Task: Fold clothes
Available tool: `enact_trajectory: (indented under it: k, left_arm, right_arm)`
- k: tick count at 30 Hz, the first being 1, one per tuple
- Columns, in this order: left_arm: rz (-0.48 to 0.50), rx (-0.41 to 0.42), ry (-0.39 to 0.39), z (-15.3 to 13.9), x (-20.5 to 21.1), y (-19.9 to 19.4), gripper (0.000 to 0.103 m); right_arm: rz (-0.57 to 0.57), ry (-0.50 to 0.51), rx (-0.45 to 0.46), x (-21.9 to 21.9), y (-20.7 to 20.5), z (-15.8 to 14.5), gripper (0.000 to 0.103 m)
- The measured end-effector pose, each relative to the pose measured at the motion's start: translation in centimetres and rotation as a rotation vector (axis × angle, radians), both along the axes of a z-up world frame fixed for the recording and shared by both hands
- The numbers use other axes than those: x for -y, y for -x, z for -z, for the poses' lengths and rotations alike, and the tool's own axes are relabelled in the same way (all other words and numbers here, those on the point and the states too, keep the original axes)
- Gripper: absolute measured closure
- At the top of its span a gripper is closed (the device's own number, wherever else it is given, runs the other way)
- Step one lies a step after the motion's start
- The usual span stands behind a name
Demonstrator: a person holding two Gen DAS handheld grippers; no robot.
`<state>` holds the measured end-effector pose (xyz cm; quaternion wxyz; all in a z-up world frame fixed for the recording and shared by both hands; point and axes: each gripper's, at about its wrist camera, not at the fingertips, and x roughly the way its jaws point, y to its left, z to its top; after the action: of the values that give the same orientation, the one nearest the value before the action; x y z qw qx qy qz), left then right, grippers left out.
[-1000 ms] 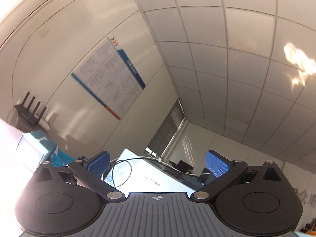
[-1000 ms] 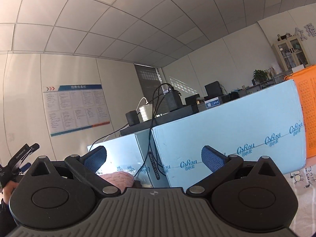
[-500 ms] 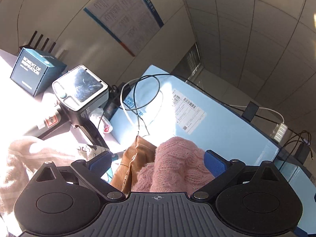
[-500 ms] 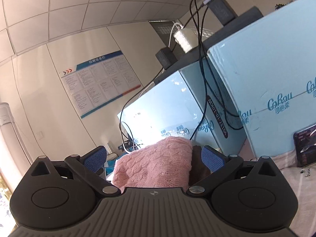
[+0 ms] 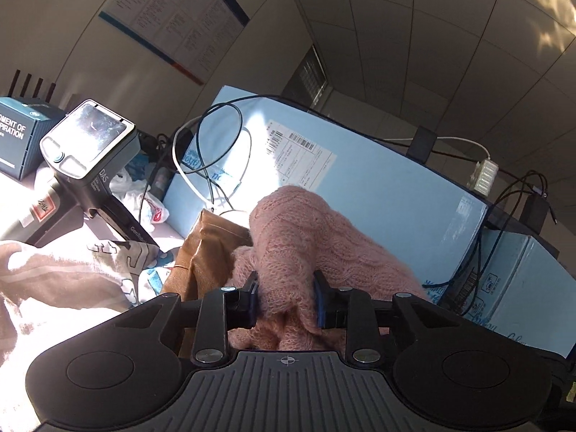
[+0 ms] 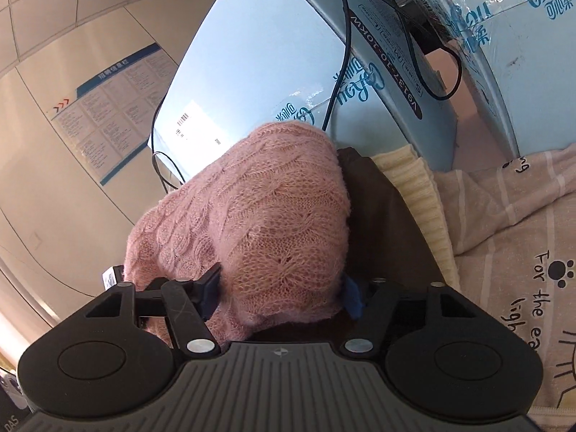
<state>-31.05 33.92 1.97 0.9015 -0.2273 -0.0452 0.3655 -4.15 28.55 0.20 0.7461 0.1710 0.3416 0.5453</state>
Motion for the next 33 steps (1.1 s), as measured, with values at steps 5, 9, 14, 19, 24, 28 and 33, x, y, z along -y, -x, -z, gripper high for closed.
enact_trajectory:
  k: [5,9,14,19,24,28,33]
  left_arm:
    - [0.063,0.013,-0.144,-0.9,2.6,0.0,0.081]
    - [0.142,0.09,-0.174,-1.2,3.3,0.9,0.083]
    - [0.275,0.19,-0.257,-2.1,5.6,1.3,0.086]
    - [0.394,0.221,-0.329,-3.4,9.2,0.7,0.088]
    - [0.506,0.214,-0.391,-4.8,13.9,-0.5,0.088]
    - [0.616,0.234,-0.416,-5.9,17.5,-1.8,0.089]
    - [0.714,0.207,-0.472,-6.9,22.0,-4.5,0.091]
  right_arm:
    - [-0.021,-0.025,-0.013,1.2,0.0,-0.1,0.06]
    - [-0.037,-0.053,0.05,3.0,0.3,-0.6,0.064]
    - [-0.069,-0.058,0.073,6.0,0.9,-1.3,0.058]
    - [-0.055,-0.05,0.053,10.5,1.5,-2.0,0.034]
    - [-0.017,-0.146,-0.13,17.2,0.2,-2.0,0.03]
    - [0.054,-0.217,-0.159,23.3,0.0,-2.5,0.029]
    - [0.193,-0.111,-0.017,30.1,0.5,-3.6,0.014]
